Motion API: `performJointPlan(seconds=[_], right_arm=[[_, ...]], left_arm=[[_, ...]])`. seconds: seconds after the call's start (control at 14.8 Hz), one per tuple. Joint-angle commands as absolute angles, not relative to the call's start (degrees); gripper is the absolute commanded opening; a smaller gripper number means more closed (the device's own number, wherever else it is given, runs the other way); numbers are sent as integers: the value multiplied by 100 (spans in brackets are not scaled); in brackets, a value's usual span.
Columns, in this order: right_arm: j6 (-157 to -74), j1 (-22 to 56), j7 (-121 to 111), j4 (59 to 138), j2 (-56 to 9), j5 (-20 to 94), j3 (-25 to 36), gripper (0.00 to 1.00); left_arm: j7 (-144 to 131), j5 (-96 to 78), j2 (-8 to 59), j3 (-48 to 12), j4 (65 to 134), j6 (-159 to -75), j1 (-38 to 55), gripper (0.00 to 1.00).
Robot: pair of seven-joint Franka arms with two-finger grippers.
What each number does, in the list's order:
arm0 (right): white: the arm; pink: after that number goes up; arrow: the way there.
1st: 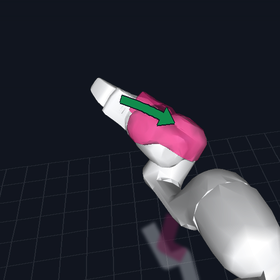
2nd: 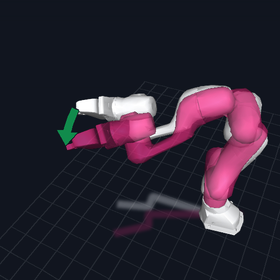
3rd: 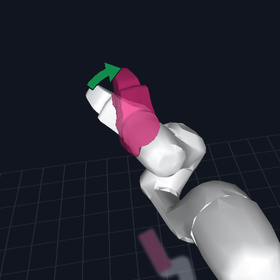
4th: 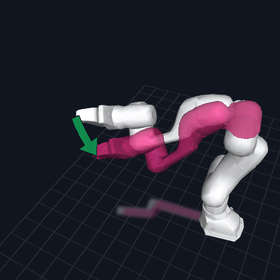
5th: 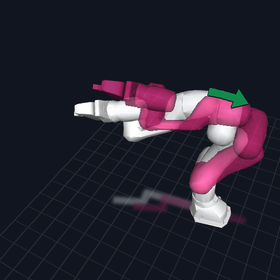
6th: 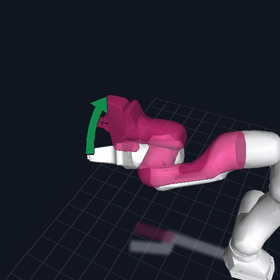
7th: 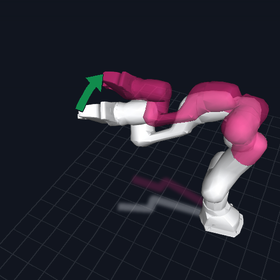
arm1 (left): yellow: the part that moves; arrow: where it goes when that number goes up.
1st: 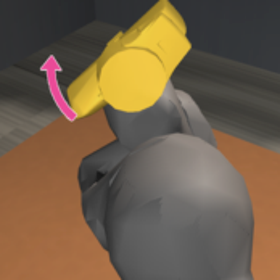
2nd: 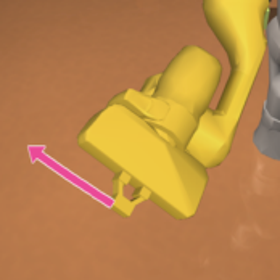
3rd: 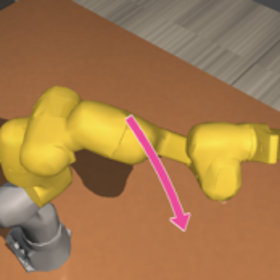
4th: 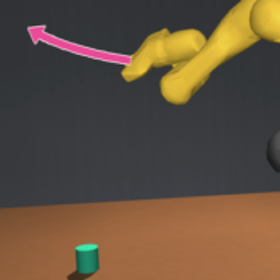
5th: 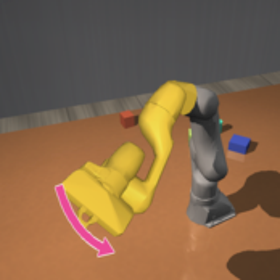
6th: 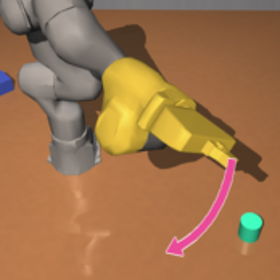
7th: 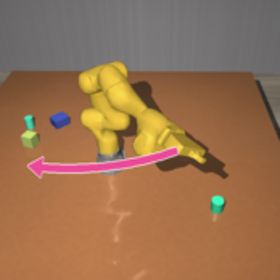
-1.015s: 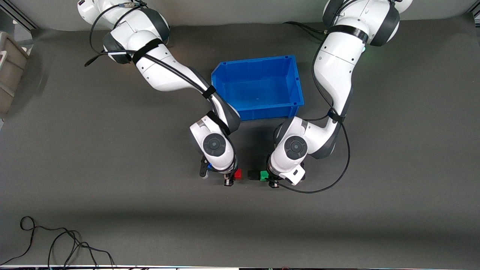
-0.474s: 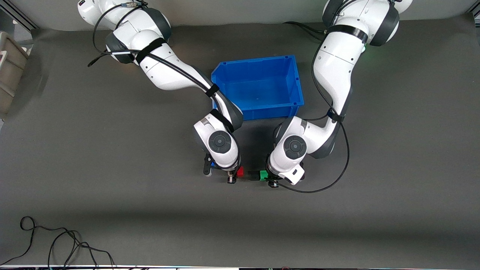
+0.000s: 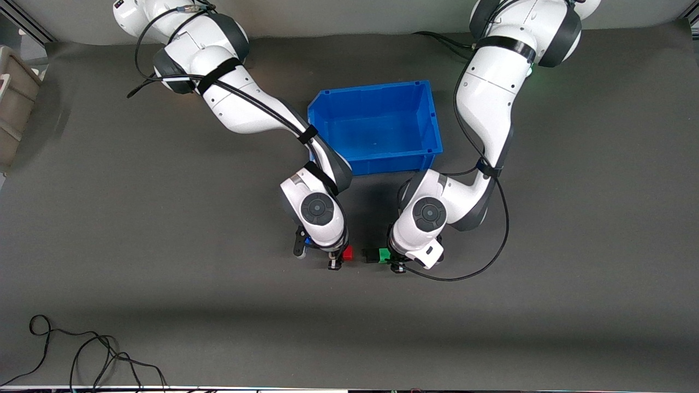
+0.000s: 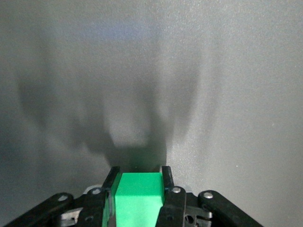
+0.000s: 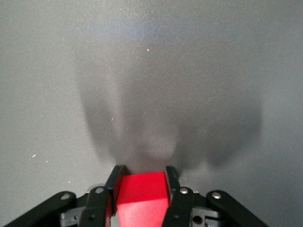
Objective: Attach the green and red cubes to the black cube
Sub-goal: 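Press the red and green cubes against the black cube with both grippers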
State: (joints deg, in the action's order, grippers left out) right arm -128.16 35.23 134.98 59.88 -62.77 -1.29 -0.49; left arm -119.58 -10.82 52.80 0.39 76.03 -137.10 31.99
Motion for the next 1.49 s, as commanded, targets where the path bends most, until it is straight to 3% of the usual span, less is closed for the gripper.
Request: performJointPlan(seconds=[0.0,1.42], right_arm=[[-12867,3551,13798,5766,-6407,-308,-35,0],[-12797,3612,13764,5704,-6337,-334,-35,0]], left_arm=[[-12155,-1028,5229,123,7611,-13720,3305,0],[-12305,-1020,5256,132,7585,-13799,3498,0]])
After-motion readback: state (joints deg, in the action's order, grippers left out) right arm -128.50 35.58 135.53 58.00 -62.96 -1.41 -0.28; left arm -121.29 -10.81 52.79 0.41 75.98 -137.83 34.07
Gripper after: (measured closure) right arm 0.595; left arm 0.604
